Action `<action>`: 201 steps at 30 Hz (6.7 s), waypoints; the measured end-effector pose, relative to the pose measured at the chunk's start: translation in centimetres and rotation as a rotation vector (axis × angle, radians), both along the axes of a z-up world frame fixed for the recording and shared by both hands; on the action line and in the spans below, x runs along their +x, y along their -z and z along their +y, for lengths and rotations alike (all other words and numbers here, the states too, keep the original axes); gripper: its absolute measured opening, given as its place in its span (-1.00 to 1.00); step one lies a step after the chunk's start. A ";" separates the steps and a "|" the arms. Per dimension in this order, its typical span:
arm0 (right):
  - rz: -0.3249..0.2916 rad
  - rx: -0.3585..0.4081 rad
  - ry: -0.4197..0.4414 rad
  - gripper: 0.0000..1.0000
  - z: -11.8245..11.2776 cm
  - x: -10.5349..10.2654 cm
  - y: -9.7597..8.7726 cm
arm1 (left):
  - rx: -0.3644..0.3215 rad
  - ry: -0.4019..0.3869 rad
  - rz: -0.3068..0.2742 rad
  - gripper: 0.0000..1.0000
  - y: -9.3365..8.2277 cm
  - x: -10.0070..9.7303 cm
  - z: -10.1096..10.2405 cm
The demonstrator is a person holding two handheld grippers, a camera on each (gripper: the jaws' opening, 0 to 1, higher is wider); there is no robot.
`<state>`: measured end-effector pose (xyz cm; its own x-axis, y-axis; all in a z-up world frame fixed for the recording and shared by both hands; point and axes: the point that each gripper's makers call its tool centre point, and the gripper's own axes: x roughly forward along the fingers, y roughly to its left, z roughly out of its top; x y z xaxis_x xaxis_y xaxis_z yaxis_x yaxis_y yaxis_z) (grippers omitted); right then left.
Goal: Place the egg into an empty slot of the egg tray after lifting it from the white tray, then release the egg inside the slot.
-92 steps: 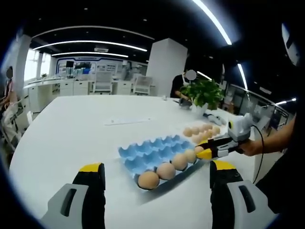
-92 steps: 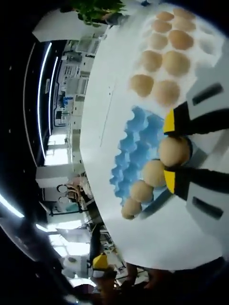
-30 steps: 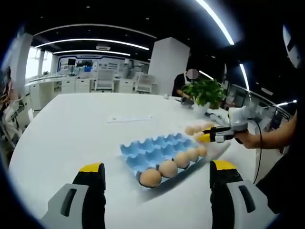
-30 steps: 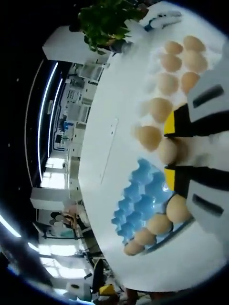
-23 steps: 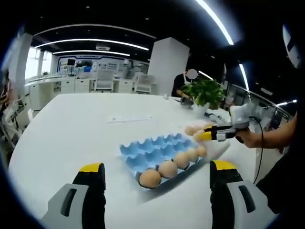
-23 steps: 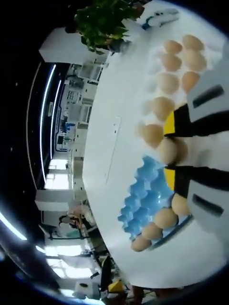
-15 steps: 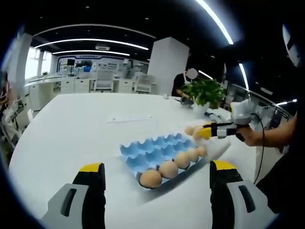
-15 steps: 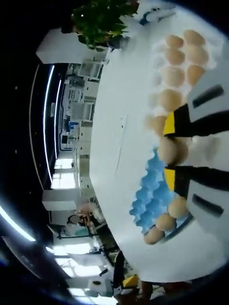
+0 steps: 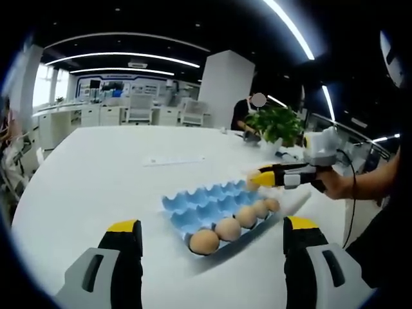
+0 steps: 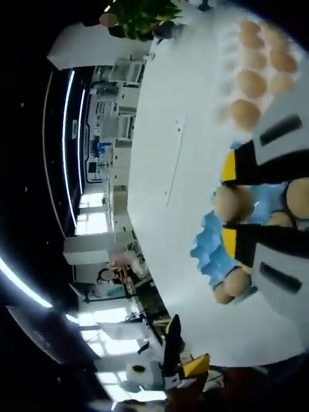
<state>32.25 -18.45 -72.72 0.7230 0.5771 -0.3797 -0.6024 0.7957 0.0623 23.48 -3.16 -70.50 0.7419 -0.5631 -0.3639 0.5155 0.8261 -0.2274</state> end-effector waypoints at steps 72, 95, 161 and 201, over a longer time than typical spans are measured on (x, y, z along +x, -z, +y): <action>0.113 0.062 -0.241 -0.56 10.8 -1.7 2.9 | 0.003 -0.030 -0.002 0.87 0.0 0.0 0.7; -0.005 -0.025 0.500 -0.47 -17.6 0.4 2.7 | -0.002 -0.022 -0.002 0.87 0.0 0.4 0.3; 0.015 0.039 -0.066 -0.50 4.1 0.0 0.3 | 0.014 -0.109 -0.005 0.97 0.3 0.7 2.6; 0.098 -0.015 -0.201 -0.48 10.1 -0.1 4.6 | 0.007 -0.123 0.009 0.94 0.7 0.4 3.0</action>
<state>32.13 -8.37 -77.34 0.5536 0.6993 -0.4522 -0.7404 0.6619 0.1172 23.91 -0.13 -71.19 0.8021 -0.4653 -0.3743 0.4079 0.8847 -0.2256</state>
